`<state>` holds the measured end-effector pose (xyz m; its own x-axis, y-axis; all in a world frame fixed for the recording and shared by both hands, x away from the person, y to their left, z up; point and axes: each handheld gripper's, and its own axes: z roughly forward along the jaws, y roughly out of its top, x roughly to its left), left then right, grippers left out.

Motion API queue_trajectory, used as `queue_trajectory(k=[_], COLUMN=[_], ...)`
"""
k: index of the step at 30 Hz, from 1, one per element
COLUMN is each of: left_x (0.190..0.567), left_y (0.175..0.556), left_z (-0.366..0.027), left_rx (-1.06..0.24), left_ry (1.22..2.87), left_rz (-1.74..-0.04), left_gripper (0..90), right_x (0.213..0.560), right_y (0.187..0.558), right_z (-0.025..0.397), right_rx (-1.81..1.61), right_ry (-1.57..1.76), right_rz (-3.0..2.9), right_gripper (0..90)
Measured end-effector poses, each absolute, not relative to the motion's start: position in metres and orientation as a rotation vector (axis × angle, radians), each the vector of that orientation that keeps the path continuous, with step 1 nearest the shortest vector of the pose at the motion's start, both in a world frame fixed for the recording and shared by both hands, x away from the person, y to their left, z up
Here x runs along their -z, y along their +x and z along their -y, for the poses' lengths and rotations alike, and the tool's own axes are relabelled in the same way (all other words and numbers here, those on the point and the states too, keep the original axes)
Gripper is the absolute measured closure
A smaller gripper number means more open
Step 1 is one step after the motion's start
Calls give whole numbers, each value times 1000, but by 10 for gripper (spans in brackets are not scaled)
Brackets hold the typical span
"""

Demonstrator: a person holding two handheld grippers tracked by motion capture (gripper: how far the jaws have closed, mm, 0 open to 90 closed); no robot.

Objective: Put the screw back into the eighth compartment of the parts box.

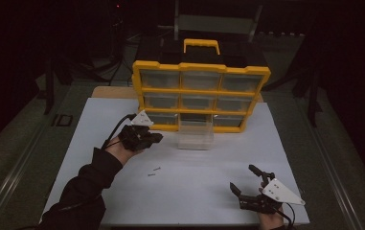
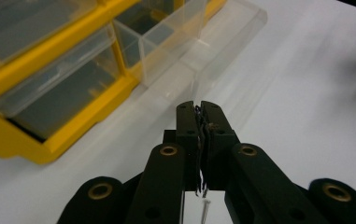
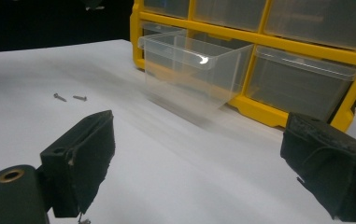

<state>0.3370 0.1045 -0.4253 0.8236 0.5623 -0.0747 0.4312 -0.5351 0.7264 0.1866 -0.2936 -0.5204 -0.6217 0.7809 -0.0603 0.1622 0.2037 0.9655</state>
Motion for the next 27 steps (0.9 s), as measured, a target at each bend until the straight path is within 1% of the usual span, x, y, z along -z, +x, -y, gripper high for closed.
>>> queue_trajectory(k=[9, 13, 27], left_x=[414, 408, 404], left_y=[343, 348, 360], left_z=[-88, -74, -42], left_rx=[-220, -211, -221], left_ry=[2206, 2199, 2165], left_rz=[-716, -719, -755], left_gripper=[860, 860, 860], right_x=[520, 520, 520], right_y=[186, 186, 186], right_z=[294, 294, 294], right_rx=[-1444, -1444, -1445], right_ry=[873, 873, 871], right_rz=[-1925, -1925, -1924], right_gripper=[102, 102, 102])
